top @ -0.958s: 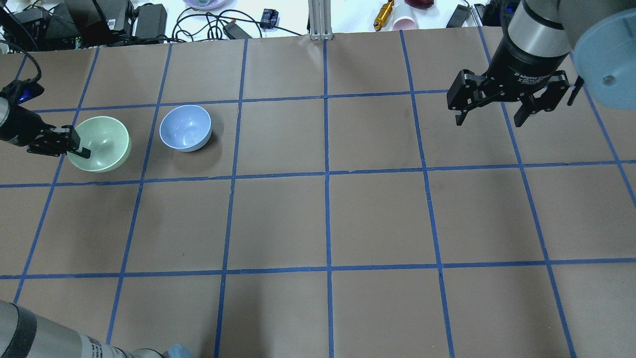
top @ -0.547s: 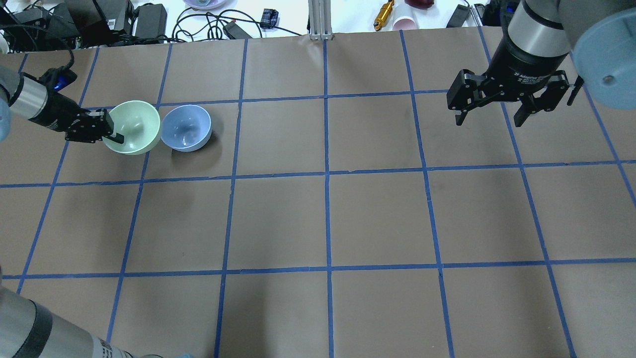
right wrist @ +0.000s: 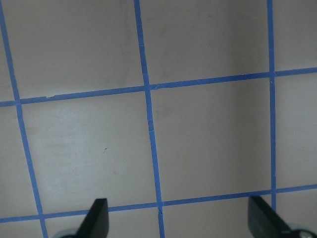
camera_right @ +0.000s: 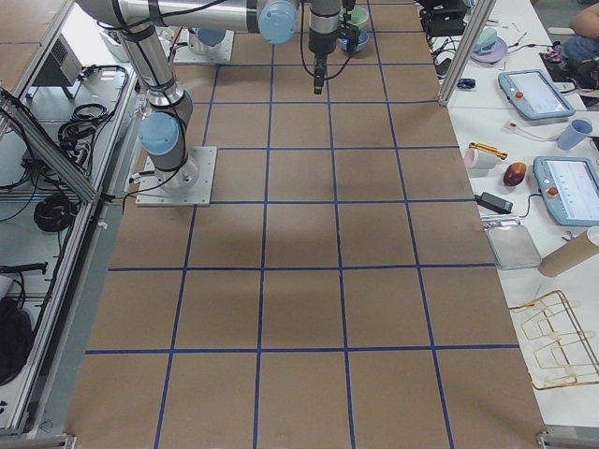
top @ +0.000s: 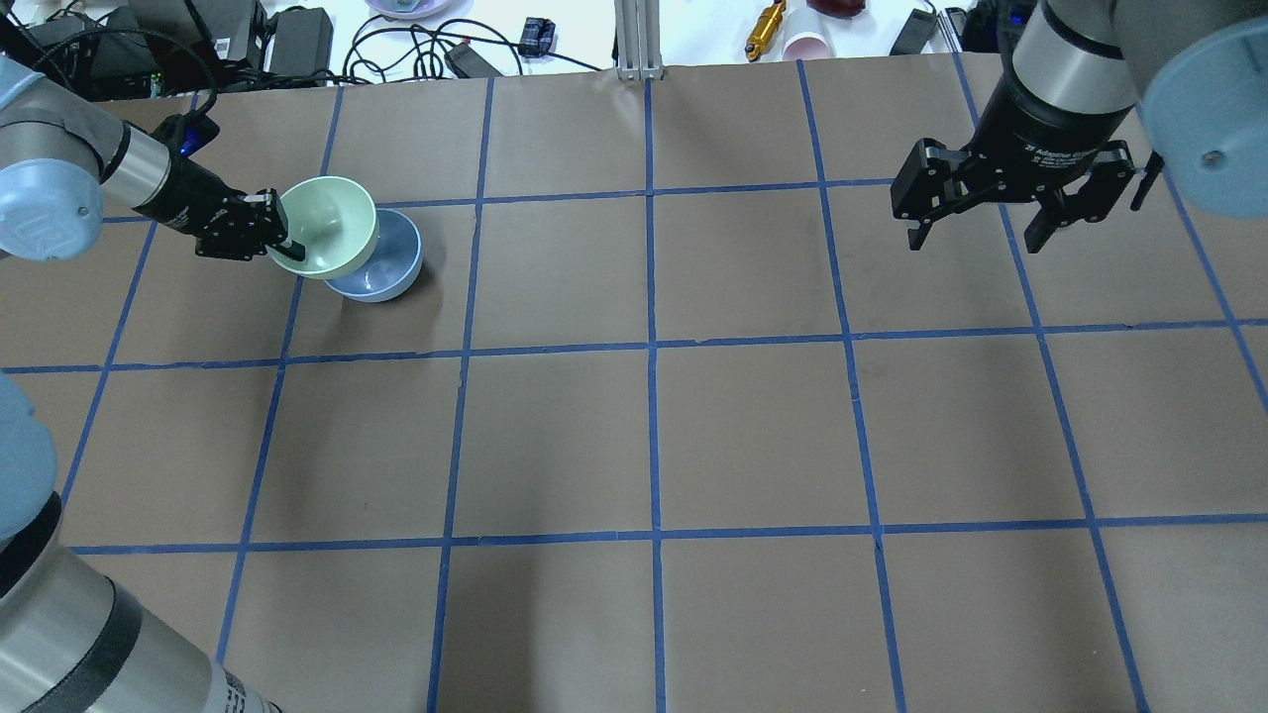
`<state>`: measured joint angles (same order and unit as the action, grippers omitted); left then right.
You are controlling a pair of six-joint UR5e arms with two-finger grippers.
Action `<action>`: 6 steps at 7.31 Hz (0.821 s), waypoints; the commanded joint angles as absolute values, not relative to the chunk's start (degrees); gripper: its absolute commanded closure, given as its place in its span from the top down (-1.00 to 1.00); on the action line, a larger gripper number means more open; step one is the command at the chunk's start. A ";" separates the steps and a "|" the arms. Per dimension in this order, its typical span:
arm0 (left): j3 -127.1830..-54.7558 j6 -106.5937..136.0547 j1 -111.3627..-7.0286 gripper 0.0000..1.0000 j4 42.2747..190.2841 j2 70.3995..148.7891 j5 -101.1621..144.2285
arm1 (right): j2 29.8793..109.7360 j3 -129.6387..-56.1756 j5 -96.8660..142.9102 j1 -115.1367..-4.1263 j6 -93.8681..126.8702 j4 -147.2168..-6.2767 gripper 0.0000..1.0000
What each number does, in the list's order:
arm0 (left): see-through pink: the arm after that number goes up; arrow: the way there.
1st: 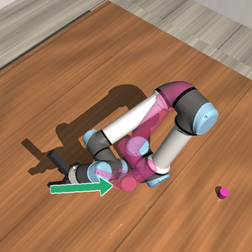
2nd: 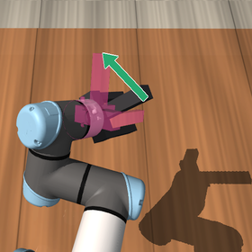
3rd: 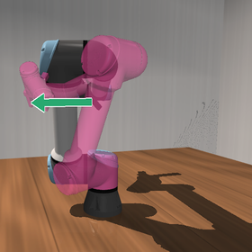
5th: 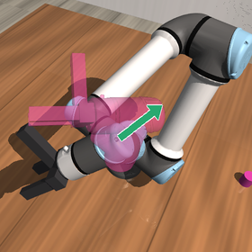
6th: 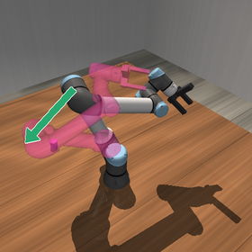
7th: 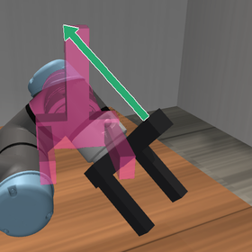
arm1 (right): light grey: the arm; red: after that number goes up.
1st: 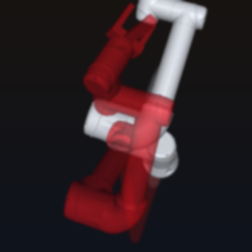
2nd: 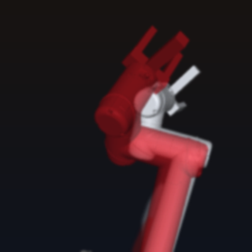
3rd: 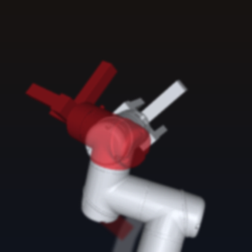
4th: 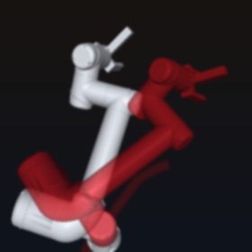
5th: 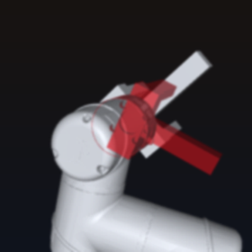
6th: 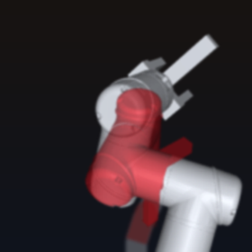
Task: Stack green bowl on blue bowl
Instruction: 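Lift the green bowl and carry it over the light blue bowl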
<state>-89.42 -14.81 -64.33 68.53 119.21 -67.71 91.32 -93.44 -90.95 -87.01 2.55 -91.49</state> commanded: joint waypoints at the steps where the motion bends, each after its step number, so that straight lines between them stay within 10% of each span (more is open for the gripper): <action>1: -88.77 -13.01 -66.00 -1.00 66.72 120.41 -67.24 | 91.32 -93.43 -90.97 -87.01 2.55 -91.49 1.00; 4: -88.77 -13.01 -66.01 -1.00 65.92 121.11 -67.32 | 91.32 -93.43 -90.97 -87.01 2.55 -91.49 1.00; 5: -88.77 -12.92 -66.01 -0.73 65.92 121.11 -67.50 | 91.32 -93.43 -90.88 -87.01 2.55 -91.49 1.00; 6: -88.77 -13.01 -66.18 0.05 65.83 120.59 -68.46 | 91.32 -93.43 -90.97 -87.01 2.55 -91.49 1.00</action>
<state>-88.76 -12.97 -66.06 65.92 120.95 -67.67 91.32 -93.43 -90.93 -87.01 2.55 -91.49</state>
